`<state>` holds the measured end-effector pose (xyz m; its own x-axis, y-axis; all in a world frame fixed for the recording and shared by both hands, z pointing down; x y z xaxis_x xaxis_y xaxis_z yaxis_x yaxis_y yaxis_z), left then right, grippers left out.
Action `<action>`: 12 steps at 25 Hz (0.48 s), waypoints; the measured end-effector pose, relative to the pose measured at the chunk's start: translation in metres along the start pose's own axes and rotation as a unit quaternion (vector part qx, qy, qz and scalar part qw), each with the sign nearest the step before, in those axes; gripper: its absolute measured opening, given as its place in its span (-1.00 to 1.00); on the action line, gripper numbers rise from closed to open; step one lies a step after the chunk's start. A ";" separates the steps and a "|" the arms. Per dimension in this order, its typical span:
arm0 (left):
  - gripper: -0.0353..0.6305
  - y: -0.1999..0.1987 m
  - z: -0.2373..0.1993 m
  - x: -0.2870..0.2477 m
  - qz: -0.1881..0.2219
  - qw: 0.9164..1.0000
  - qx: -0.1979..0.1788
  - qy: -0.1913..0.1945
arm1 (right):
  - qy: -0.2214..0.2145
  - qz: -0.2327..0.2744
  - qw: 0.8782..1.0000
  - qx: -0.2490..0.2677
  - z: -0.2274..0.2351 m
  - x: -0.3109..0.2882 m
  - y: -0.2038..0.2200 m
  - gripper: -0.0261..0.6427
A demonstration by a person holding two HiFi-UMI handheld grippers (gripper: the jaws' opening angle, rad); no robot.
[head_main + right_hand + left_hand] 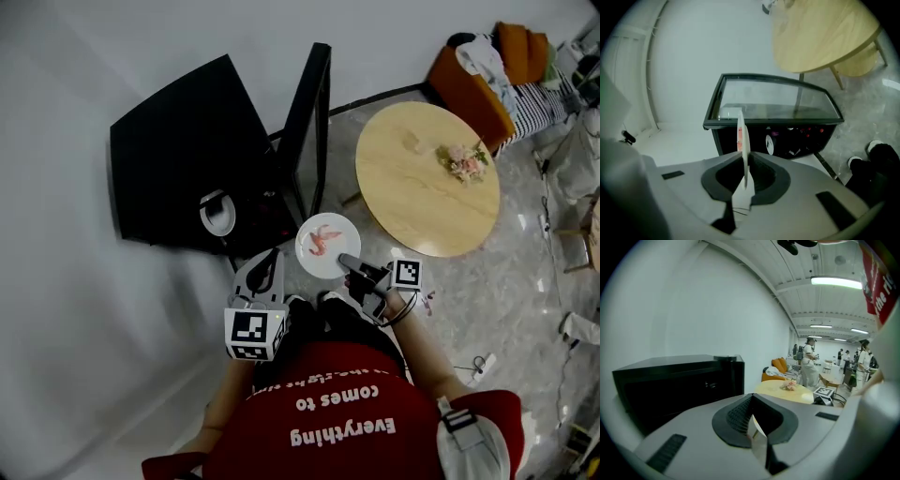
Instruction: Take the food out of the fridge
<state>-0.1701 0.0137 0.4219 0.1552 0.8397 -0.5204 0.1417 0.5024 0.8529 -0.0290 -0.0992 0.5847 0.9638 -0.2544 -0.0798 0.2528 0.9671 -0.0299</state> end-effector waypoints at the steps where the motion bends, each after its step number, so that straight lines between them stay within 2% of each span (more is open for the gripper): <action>1: -0.88 -0.002 0.009 -0.006 0.000 1.000 -0.007 0.014 | 0.002 0.021 1.000 -0.003 0.005 0.013 -0.005 -0.83; 3: -0.88 -0.006 0.027 -0.018 0.001 0.999 -0.022 0.040 | 0.005 0.075 0.997 -0.013 0.019 0.040 -0.016 -0.83; 6: -0.88 -0.012 0.053 -0.031 0.002 0.997 -0.040 0.072 | 0.009 0.161 0.987 -0.027 0.042 0.081 -0.037 -0.83; 12: -0.88 -0.010 0.096 -0.043 -0.011 0.990 -0.066 0.122 | 0.028 0.297 0.952 -0.071 0.090 0.146 -0.069 -0.83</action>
<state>-0.0838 -0.0472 0.4317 -0.0891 0.8450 -0.5273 0.0109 0.5302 0.8478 0.1016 -0.2019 0.6653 0.9257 0.3335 -0.1782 -0.3538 0.9303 -0.0966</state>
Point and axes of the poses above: the fingertips, and each gripper's own axes: x backward along the fingers, z to its right, y out of its underside, the point moved 4 cm from there along x, backward along the fingers, and after that the axes turned 7 degrees about -z, right-handed, at the moved point
